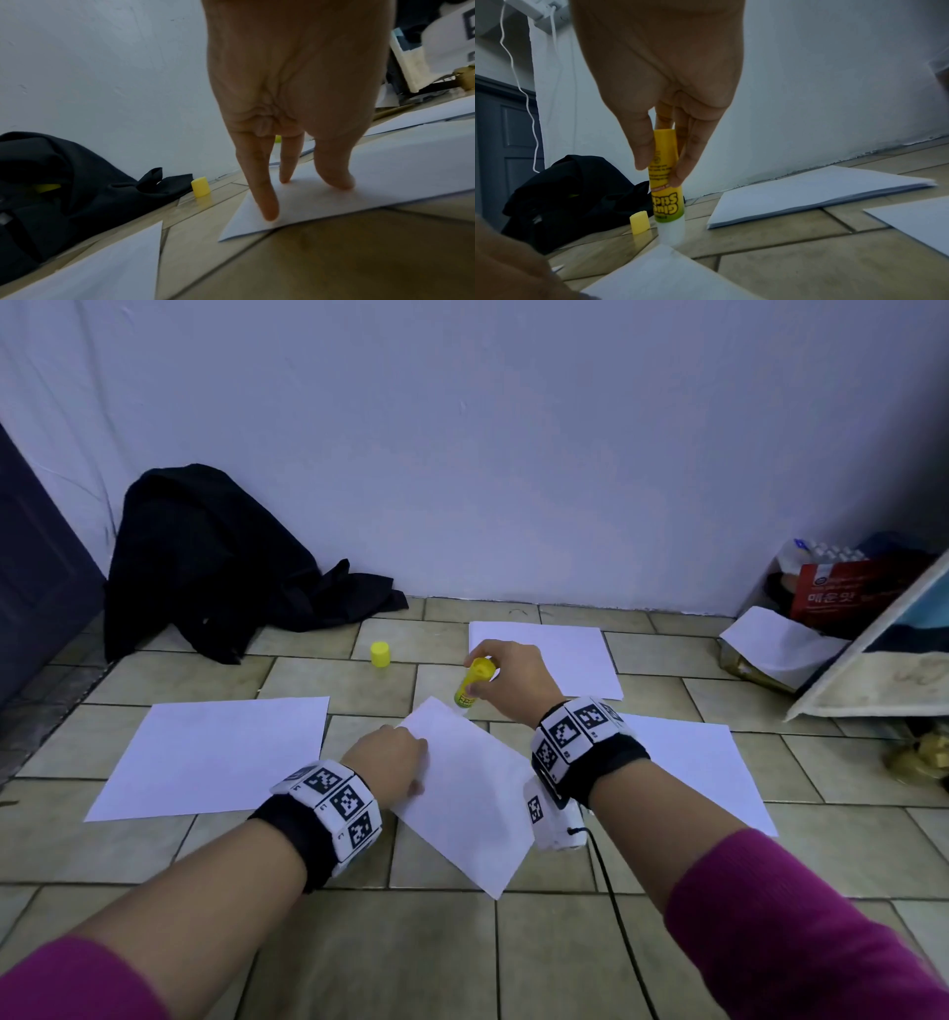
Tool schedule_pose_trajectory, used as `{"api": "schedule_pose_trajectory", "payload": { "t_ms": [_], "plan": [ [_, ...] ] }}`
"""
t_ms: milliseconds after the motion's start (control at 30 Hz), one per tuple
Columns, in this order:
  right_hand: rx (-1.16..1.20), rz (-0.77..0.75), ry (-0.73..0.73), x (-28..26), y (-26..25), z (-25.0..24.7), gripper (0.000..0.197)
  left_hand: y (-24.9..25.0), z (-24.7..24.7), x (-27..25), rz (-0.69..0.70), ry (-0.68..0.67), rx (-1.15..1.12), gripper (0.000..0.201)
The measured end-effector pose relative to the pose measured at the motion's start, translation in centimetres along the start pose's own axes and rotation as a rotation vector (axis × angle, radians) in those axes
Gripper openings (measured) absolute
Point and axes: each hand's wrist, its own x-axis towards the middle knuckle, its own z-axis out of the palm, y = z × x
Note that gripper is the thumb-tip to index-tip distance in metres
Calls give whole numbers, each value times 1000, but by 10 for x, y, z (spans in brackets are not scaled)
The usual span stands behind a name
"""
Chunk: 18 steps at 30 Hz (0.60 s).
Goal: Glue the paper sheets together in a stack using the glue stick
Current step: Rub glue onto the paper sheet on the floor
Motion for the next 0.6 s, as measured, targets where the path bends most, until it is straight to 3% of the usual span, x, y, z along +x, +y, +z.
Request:
{"api": "schedule_pose_trajectory", "payload": {
  "t_ms": [333,600],
  "plan": [
    [76,-4,-48,6,-11,25,24,2,5,-1,-31,15,-6,35],
    [-195,-82,-179,-16,0,-14,25,-3,8,-3,-23,30,-65,44]
  ]
}}
